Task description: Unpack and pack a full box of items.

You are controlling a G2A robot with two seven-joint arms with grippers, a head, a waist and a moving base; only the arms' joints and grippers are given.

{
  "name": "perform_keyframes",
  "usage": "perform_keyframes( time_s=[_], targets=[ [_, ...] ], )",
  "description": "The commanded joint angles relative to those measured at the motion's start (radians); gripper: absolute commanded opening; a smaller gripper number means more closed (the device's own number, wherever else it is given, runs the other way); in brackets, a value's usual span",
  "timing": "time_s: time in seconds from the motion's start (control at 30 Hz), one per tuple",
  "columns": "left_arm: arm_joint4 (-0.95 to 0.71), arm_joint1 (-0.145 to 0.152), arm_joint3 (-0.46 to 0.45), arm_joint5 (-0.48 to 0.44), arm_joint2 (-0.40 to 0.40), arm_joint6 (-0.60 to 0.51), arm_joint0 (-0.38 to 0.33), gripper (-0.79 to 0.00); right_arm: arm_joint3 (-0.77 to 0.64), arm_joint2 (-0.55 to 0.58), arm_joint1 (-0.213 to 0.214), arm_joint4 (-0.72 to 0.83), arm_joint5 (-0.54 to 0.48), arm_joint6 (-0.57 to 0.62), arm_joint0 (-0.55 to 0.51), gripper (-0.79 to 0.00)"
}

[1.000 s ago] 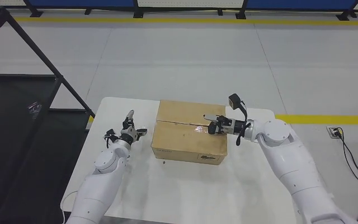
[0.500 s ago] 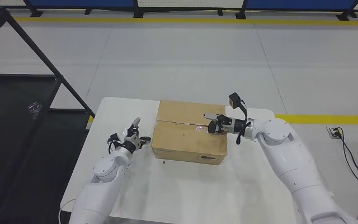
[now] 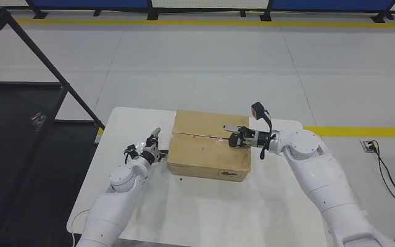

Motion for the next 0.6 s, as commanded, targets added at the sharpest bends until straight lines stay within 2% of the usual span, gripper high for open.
perform_keyframes(
  time_s=[0.0, 0.23, 0.43, 0.57],
  targets=[
    [-0.021, -0.009, 0.042, -0.019, 0.006, -0.003, -0.026, 0.0, -0.004, 0.003, 0.002, -0.002, 0.001, 0.0, -0.002, 0.0],
    [-0.02, -0.03, 0.137, -0.1, 0.018, 0.059, -0.085, 0.0, -0.016, 0.006, 0.005, -0.006, 0.009, 0.002, -0.008, 0.0],
    [-0.021, -0.033, 0.151, -0.179, -0.008, 0.084, -0.094, 0.0, -0.022, 0.005, 0.007, -0.007, 0.015, 0.001, -0.009, 0.0],
    [0.011, -0.028, 0.14, -0.178, -0.013, 0.035, -0.081, 0.0, -0.022, 0.002, 0.006, -0.007, 0.016, -0.001, -0.007, 0.0]
  ],
)
